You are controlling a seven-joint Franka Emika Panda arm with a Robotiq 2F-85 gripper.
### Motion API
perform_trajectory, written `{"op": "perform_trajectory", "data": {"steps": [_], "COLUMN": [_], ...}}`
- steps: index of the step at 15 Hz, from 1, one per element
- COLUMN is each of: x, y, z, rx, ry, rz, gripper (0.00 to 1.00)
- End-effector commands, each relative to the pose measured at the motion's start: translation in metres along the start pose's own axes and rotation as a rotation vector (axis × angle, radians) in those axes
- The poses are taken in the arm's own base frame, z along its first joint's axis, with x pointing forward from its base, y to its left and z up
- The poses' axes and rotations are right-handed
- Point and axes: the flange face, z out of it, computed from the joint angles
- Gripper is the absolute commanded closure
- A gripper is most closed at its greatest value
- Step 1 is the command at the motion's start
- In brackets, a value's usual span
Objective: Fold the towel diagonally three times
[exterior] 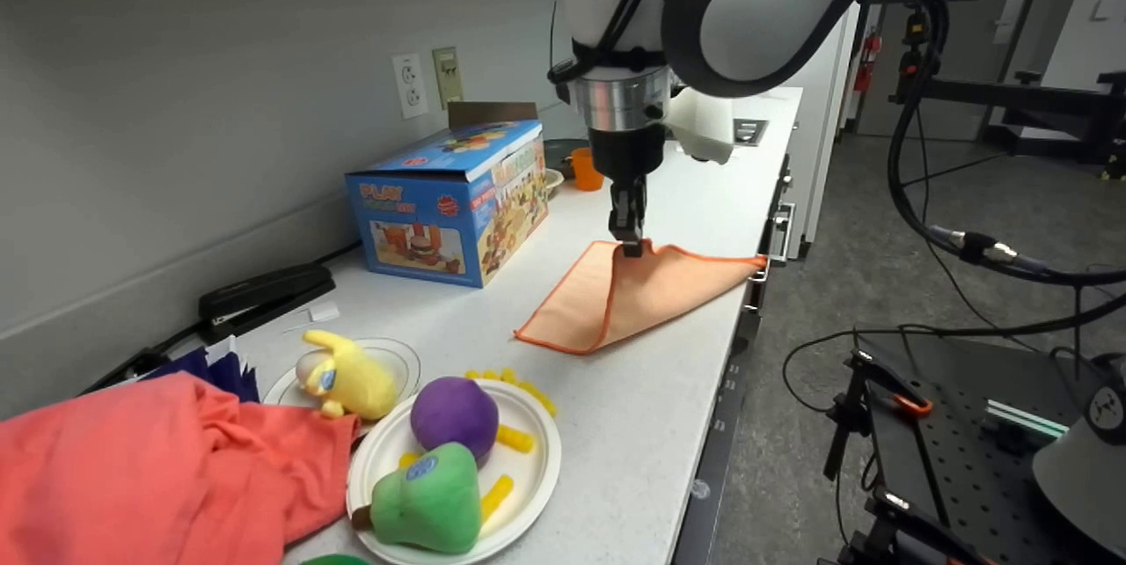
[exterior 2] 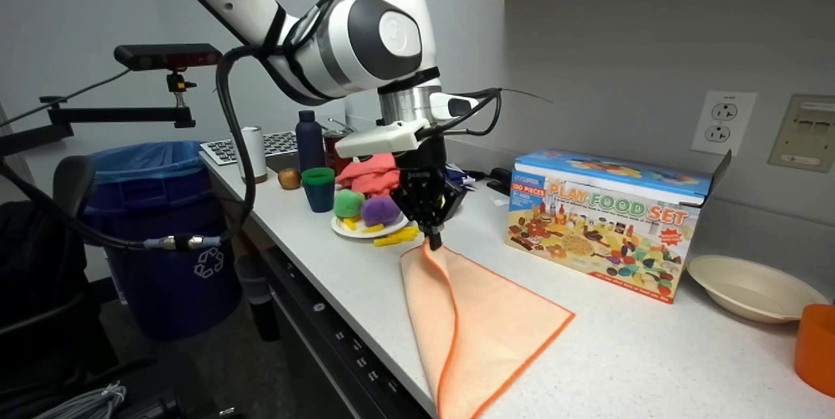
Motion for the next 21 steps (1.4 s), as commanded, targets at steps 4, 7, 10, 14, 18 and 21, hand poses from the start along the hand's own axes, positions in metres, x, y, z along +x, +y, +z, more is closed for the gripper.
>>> {"op": "perform_trajectory", "data": {"steps": [4,7,10,14,18,21], "x": [0.023,0.024,0.024,0.025,0.024,0.024], "y": [0.027,0.033,0.038,0.036,0.037,0.037], "z": [0.019,0.027,0.035,0.039,0.040,0.040], "rx": [-0.119,-0.162,-0.195,-0.214,-0.255,-0.281], "ry": [0.194,0.228,0.234,0.268,0.313,0.342], "rz": [0.212,0.311,0.392,0.490,0.561,0.601], "gripper": [1.00,1.00,1.00,1.00,1.00,1.00]}}
